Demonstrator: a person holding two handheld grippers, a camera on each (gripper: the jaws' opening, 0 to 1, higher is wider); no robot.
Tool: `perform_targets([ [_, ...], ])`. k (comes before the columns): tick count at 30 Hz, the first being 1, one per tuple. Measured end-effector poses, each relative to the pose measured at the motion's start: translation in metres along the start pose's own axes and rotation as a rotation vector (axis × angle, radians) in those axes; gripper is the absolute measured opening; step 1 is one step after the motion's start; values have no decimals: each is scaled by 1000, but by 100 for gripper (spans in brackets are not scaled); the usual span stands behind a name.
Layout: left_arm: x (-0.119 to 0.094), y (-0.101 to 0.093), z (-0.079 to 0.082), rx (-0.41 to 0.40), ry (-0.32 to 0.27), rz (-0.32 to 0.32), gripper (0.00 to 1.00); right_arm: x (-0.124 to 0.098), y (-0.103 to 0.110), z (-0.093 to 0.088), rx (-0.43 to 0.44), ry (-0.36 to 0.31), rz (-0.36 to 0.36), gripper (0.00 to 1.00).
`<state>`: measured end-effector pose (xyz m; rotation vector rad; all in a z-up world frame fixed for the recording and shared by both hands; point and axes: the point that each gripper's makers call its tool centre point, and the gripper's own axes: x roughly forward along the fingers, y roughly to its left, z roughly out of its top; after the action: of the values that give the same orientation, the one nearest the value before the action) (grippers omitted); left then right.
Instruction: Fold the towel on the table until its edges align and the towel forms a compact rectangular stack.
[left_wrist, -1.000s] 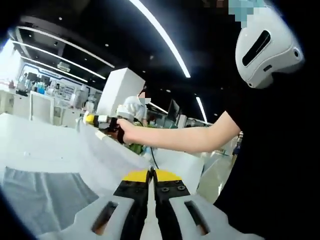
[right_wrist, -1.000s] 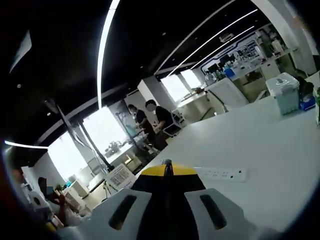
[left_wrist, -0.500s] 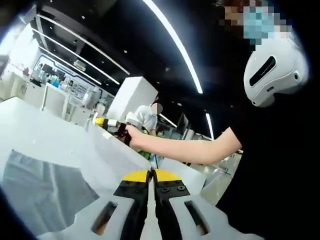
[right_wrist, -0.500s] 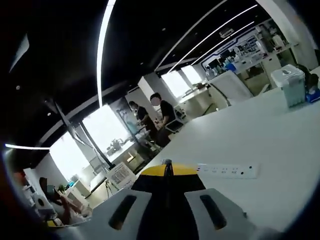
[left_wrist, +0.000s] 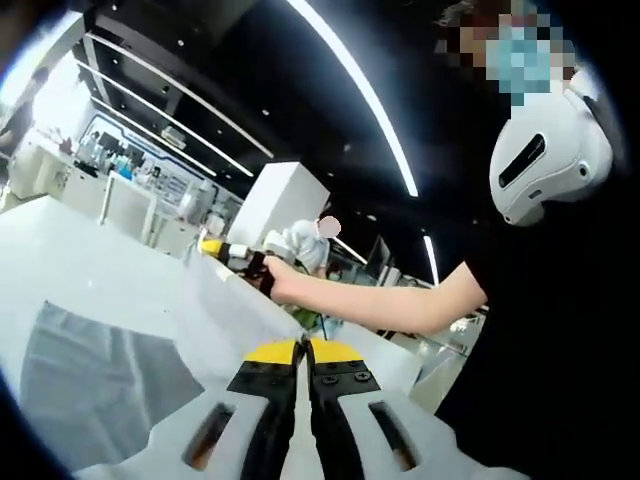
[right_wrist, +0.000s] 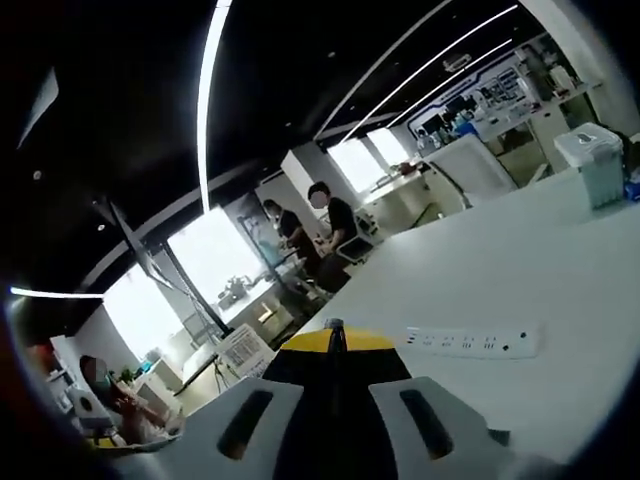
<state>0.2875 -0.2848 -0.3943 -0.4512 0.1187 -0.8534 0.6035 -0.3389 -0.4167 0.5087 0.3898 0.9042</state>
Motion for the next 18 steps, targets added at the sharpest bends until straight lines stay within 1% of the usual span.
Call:
perform_targets([
  [6, -6, 6, 4, 0, 1, 3, 3, 9, 5, -2, 0, 8, 6, 0],
  [12, -14, 14, 7, -2, -2, -1, 3, 21, 14, -4, -9, 16, 10, 0],
  [18, -22, 18, 8, -9, 13, -41, 3, 28, 31, -6, -17, 4, 15, 0],
])
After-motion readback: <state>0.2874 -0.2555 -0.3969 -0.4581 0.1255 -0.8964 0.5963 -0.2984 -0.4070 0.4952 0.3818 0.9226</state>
